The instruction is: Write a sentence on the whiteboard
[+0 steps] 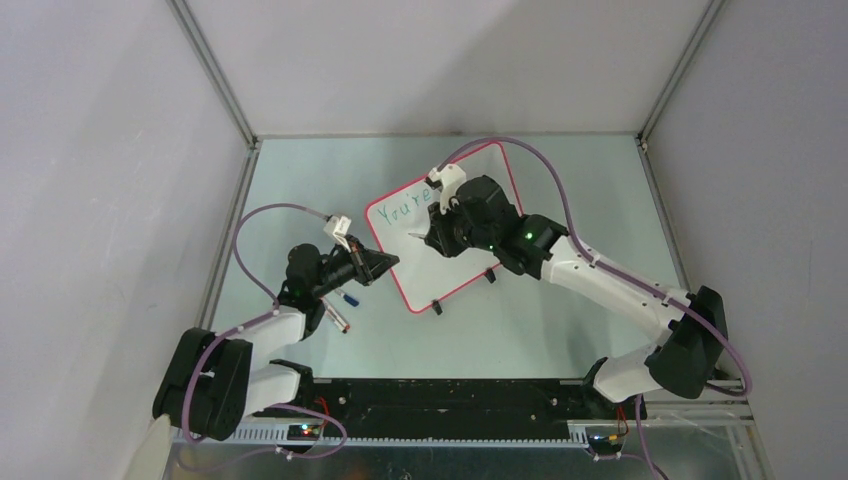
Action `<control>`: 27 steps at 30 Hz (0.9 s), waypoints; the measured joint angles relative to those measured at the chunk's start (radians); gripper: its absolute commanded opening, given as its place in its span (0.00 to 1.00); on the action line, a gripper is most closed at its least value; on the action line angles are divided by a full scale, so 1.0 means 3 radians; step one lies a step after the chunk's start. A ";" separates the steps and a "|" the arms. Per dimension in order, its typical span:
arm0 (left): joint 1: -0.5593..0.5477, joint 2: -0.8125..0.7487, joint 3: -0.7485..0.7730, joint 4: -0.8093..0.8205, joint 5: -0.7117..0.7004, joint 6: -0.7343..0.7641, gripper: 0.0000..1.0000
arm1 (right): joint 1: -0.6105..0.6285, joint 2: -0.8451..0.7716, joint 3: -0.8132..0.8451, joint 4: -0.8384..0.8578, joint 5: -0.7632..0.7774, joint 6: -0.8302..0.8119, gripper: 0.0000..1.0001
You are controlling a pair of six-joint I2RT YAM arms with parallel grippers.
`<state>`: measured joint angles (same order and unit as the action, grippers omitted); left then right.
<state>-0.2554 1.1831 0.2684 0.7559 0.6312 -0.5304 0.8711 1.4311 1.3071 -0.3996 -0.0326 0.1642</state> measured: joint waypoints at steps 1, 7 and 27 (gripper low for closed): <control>0.0000 0.0000 0.0000 0.0000 0.0000 0.0000 0.06 | 0.0018 0.0001 0.0000 0.0001 0.0028 -0.0001 0.00; 0.0000 0.0004 0.0000 -0.0004 -0.0003 0.0039 0.13 | 0.0145 0.0031 0.0000 0.0003 0.0132 0.0000 0.00; -0.0006 0.0174 -0.0135 0.0137 0.0009 0.0193 0.29 | 0.0211 0.0061 -0.0034 -0.0009 0.0220 0.0001 0.00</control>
<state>-0.2573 1.2354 0.2279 0.7971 0.6338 -0.4725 0.9344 1.4494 1.2968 -0.4023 0.0334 0.1646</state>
